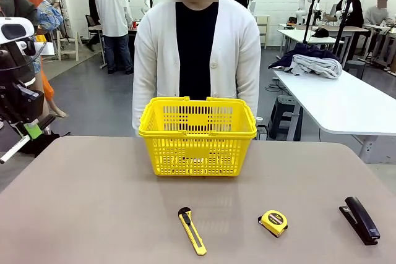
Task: Place the items the person wants into the basket.
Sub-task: Pick up the item the person points to and place it in the Market Basket.
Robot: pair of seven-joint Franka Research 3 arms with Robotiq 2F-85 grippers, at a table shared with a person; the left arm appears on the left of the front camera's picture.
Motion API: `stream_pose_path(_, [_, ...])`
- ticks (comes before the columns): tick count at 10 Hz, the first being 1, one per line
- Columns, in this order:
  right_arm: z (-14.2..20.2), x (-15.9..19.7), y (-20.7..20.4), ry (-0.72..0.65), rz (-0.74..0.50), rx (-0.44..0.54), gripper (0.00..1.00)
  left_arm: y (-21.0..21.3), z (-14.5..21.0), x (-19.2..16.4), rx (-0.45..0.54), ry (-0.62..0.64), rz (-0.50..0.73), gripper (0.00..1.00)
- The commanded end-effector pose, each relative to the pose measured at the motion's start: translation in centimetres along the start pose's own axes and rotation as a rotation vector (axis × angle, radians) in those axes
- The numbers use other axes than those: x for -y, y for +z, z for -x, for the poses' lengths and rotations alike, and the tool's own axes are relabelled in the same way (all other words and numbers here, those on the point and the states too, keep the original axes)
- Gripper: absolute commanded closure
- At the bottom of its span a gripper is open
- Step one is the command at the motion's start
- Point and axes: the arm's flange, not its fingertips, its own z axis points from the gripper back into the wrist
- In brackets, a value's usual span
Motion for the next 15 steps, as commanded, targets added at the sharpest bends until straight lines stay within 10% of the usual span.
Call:
stream_pose_path(1, [0.1, 0.0, -0.1, 0.009, -0.018, 0.020, 0.00, -1.4, -1.2, -0.5, -0.038, -0.027, -0.016, 1.00])
stream_pose_path(10, [0.1, 0.0, -0.1, 0.009, -0.018, 0.020, 0.00, -1.6, -1.1, -0.1, -0.049, -0.002, 0.001, 1.00])
stream_pose_path(11, [0.1, 0.0, -0.1, 0.009, -0.018, 0.020, 0.00, -1.8, -1.1, -0.1, -0.053, -0.002, 0.002, 0.88])
stream_pose_path(15, [0.1, 0.0, -0.1, 0.009, -0.018, 0.020, 0.00, 1.8, -16.0, 9.3, 0.082, -0.672, -0.220, 0.88])
